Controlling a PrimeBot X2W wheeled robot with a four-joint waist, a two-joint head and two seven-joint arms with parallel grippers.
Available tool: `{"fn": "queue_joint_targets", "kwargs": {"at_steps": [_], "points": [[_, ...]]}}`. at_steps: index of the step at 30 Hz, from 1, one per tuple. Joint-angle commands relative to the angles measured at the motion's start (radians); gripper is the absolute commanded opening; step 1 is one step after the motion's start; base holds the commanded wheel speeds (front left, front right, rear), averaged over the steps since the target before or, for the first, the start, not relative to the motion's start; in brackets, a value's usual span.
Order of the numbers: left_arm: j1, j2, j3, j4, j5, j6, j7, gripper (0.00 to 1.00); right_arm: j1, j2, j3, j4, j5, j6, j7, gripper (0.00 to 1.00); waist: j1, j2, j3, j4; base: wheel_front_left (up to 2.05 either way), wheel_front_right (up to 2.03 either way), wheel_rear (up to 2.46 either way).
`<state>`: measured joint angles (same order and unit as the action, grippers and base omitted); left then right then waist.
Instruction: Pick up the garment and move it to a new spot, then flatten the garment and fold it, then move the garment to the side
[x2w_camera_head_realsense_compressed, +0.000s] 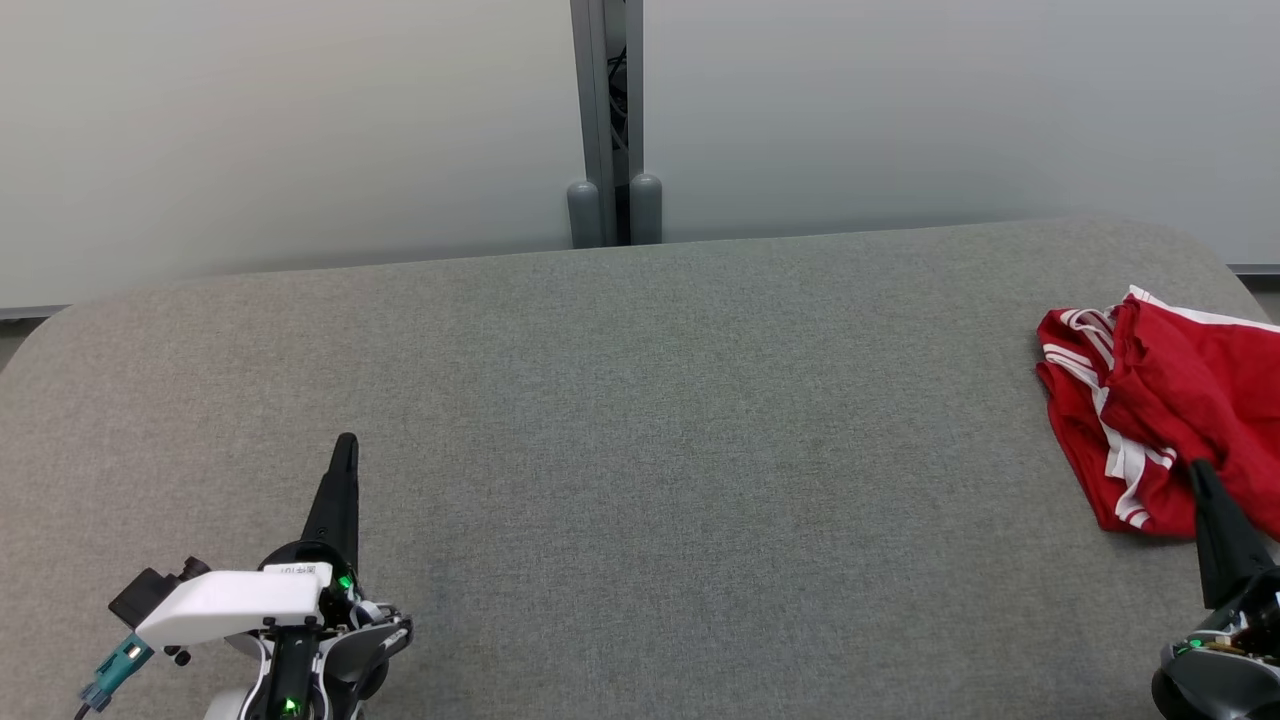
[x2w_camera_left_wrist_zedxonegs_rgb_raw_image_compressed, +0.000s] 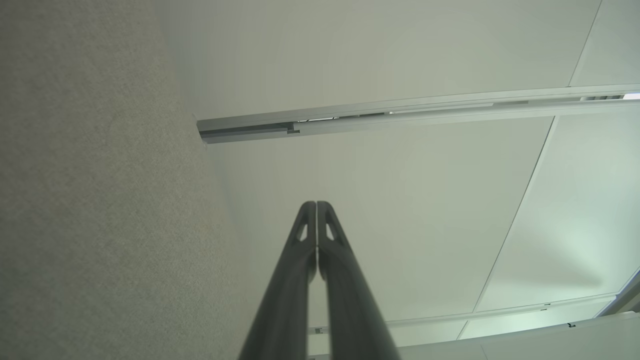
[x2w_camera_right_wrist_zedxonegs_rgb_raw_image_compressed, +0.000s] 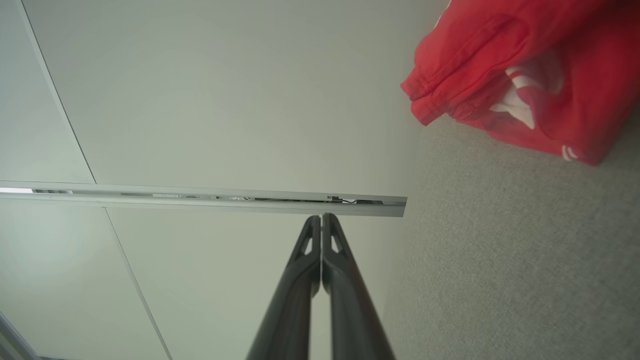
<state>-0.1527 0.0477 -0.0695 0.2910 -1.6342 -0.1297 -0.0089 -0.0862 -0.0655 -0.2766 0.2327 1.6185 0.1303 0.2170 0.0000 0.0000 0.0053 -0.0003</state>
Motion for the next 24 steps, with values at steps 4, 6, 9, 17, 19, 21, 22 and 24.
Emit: {"fn": "queue_joint_targets", "kwargs": {"at_steps": [4,6,9,17,19,21,22,24], "points": [[-0.017,0.005,0.001,-0.001,-0.004,-0.004,0.005,0.00,0.006,-0.001,-0.002,-0.007,-0.005,0.001,0.006,0.00,0.0000,0.0000,0.000,0.000,0.00,0.00,0.00],[-0.017,0.005,0.001,-0.001,-0.004,-0.004,0.005,0.00,0.005,0.000,-0.003,-0.007,-0.005,0.001,0.006,0.00,0.0000,0.0000,0.000,0.000,0.00,0.00,0.00],[-0.017,0.005,0.001,-0.001,-0.004,-0.004,0.005,0.00,0.005,0.000,-0.004,-0.007,-0.006,0.001,0.007,0.00,0.0000,0.0000,0.000,0.000,0.00,0.00,0.00],[-0.017,0.005,0.001,-0.001,-0.004,-0.004,0.005,0.00,0.004,0.001,-0.006,-0.006,-0.008,0.001,0.009,0.00,0.0000,0.0000,0.000,0.000,0.00,0.00,0.00],[-0.017,0.005,0.001,-0.001,-0.004,-0.004,0.005,0.00,0.004,0.002,-0.007,-0.006,-0.008,0.001,0.010,0.00,0.0000,0.0000,0.000,0.000,0.00,0.00,0.00],[-0.017,0.005,0.001,-0.001,-0.004,-0.004,0.005,0.00,0.004,0.002,-0.007,-0.006,-0.008,0.001,0.010,0.00,0.0000,0.0000,0.000,0.000,0.00,0.00,0.00],[-0.017,0.005,0.001,-0.001,-0.004,-0.004,0.005,0.00,0.004,0.003,-0.008,-0.006,-0.009,0.001,0.010,0.00,0.0000,0.0000,0.000,0.000,0.00,0.00,0.00],[-0.017,0.005,0.001,-0.001,-0.004,-0.004,0.005,0.00,0.004,0.003,-0.008,-0.006,-0.009,0.001,0.011,0.00,0.0000,0.0000,0.000,0.000,0.00,0.00,0.00]]}}
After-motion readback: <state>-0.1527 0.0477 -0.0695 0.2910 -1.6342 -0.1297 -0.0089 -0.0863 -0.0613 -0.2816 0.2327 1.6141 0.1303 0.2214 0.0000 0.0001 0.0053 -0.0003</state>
